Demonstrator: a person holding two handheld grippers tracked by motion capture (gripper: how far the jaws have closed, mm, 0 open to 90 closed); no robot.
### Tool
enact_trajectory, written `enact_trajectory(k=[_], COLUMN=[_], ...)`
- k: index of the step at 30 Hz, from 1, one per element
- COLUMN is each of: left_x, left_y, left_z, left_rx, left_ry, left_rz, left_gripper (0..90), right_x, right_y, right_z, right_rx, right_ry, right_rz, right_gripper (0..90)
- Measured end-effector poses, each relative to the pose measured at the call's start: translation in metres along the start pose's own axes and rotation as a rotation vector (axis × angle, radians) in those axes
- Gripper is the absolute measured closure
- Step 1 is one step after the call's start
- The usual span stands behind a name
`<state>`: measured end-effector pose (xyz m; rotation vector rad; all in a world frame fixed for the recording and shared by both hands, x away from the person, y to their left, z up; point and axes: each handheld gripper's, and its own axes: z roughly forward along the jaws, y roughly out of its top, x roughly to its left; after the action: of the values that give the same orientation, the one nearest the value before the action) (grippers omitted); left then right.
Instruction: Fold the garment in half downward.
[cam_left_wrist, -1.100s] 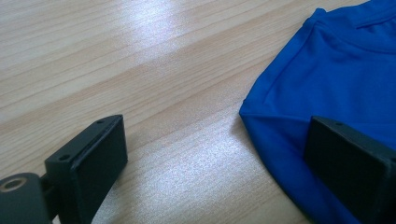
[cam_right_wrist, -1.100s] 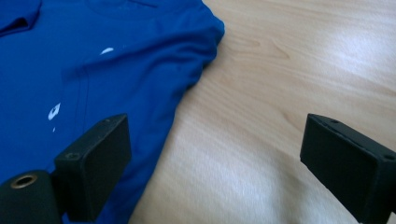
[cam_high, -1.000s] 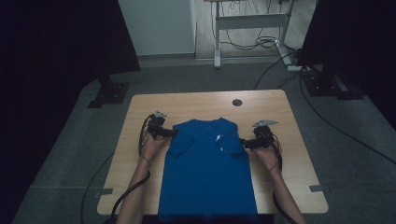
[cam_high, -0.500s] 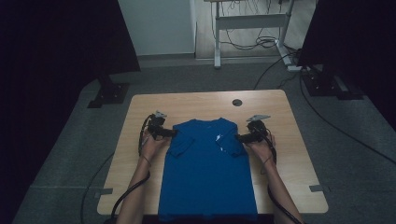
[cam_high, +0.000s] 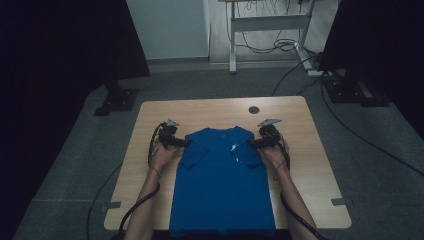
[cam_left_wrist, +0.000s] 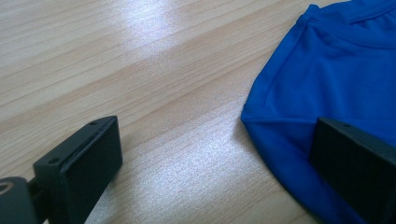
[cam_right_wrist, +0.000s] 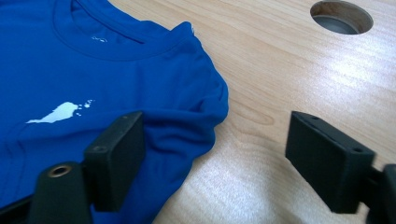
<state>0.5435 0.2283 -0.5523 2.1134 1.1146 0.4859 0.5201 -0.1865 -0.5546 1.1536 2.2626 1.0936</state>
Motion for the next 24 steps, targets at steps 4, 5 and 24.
enact_trajectory(k=[4,5,24], left_x=[0.000,0.000,-0.014], left_y=[0.000,0.000,-0.006], left_z=[0.000,0.000,-0.009], left_rx=[0.000,-0.001,-0.076], left_ry=[-0.003,-0.003,-0.155], left_rz=[0.002,0.002,0.088], left_gripper=[2.7,2.9,74.2], right_x=[-0.001,-0.002,0.004], right_y=[0.000,0.000,-0.002], right_z=[0.002,0.003,0.002], right_rx=[0.002,0.011,-0.006], right_ry=[0.004,0.005,0.118], right_rz=[-0.014,-0.018,-0.015], right_gripper=[28.9,30.4,82.3])
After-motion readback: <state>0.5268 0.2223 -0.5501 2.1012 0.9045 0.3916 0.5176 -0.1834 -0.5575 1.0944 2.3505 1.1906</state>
